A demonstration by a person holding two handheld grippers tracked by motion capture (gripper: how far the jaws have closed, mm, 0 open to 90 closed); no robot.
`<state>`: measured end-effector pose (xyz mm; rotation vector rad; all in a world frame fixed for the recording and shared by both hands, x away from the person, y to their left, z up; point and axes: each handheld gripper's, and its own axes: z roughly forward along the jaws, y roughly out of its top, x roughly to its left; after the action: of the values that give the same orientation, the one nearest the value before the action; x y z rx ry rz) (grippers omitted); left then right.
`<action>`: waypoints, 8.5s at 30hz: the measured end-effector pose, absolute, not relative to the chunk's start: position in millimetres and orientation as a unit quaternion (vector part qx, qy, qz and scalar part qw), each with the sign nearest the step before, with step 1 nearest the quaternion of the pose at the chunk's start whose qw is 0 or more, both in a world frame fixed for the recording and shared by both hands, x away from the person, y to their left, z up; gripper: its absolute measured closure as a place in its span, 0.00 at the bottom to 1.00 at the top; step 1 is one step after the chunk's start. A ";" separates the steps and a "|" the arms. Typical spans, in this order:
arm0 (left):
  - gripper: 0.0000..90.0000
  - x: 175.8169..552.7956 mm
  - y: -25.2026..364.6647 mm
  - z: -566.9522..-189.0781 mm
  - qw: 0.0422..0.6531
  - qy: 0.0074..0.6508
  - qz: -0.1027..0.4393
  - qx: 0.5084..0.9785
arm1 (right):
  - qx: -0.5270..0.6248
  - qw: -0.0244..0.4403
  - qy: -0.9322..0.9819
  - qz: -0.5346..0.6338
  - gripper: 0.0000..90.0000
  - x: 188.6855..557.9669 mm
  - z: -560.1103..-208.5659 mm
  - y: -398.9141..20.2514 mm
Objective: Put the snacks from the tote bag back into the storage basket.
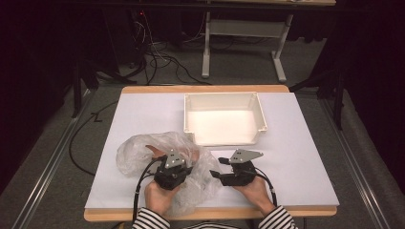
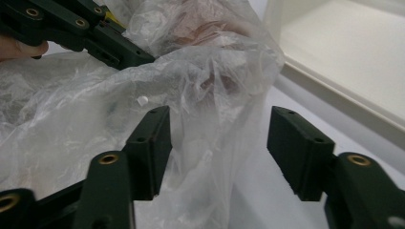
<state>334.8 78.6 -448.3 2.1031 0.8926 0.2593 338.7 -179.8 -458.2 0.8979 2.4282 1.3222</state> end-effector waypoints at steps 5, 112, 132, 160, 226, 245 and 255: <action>1.00 332.9 79.5 -447.3 0.409 0.352 0.112 0.835 | 0.300 0.097 0.835 0.451 0.70 343.6 -461.3 -172.1; 1.00 338.6 101.5 -440.0 0.400 0.401 0.118 0.816 | 0.407 0.223 0.773 0.433 0.98 303.0 -470.8 -311.5; 1.00 342.9 76.0 -447.2 0.416 0.370 0.114 0.823 | 0.450 0.227 0.762 0.406 0.97 315.9 -469.6 -333.2; 1.00 339.2 66.2 -450.6 0.424 0.360 0.114 0.823 | 0.350 0.202 0.789 0.464 0.44 276.9 -432.2 -287.9; 0.58 330.1 113.5 -402.6 0.433 0.390 0.195 0.789 | 0.306 0.191 0.798 0.483 0.99 296.6 -401.1 -275.6; 0.46 349.0 78.4 -433.1 0.379 0.374 0.150 0.833 | 0.323 0.210 0.772 0.506 0.99 307.7 -386.1 -289.6; 0.62 358.0 72.1 -441.7 0.358 0.368 0.139 0.847 | 0.333 0.216 0.767 0.504 0.99 313.7 -385.8 -295.3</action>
<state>358.0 72.1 -441.7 2.1840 0.9503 0.3584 313.7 -295.3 -385.8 0.9241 2.1245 1.3971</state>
